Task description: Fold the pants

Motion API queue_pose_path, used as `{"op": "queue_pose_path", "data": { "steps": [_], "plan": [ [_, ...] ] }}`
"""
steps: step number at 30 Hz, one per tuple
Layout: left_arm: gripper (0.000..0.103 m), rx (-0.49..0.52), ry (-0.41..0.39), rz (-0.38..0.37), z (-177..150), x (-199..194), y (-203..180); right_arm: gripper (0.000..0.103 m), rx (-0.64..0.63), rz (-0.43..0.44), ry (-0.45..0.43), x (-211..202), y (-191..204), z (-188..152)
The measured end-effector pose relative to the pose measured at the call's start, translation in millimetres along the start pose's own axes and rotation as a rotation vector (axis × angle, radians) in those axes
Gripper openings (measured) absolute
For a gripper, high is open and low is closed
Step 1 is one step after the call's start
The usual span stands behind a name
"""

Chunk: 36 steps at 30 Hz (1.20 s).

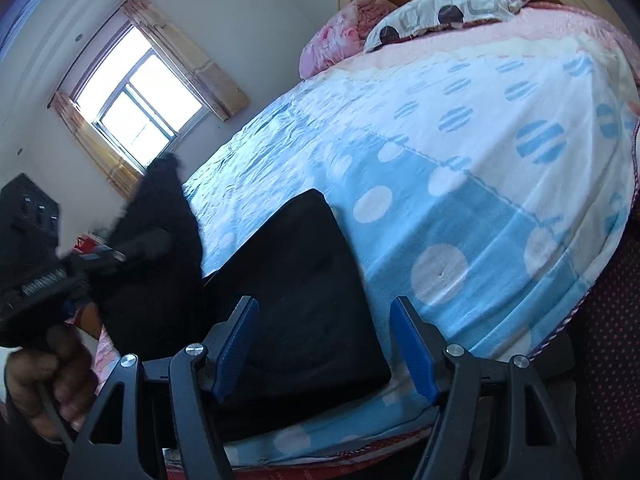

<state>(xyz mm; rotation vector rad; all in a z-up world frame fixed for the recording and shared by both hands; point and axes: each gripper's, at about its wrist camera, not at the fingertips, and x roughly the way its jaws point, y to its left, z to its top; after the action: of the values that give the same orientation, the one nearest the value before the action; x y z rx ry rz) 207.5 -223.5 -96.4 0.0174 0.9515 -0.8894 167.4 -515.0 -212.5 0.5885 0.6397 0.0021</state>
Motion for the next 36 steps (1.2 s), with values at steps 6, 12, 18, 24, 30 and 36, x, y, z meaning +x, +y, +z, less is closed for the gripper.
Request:
{"op": "queue_pose_path", "data": {
  "steps": [6,12,18,24,30,36],
  "plan": [
    [0.08,0.039,-0.112,0.012,-7,-28,-6,0.07,-0.009,-0.01,-0.058,-11,-1,7],
    [0.086,-0.001,-0.167,0.191,-36,-71,36,0.07,-0.115,0.037,-0.06,-13,23,7],
    [0.086,-0.118,-0.192,0.347,-94,-98,86,0.07,-0.427,0.038,-0.009,-11,77,-11],
    [0.086,-0.227,-0.215,0.374,-135,-97,113,0.064,-0.545,-0.105,0.139,22,79,-30],
    [0.087,-0.175,-0.252,0.416,-147,-92,104,0.004,-0.666,-0.147,0.118,11,92,-35],
    [0.098,-0.059,-0.251,0.493,-145,-86,86,0.0,-0.661,-0.219,0.092,-11,88,-21]
  ]
}}
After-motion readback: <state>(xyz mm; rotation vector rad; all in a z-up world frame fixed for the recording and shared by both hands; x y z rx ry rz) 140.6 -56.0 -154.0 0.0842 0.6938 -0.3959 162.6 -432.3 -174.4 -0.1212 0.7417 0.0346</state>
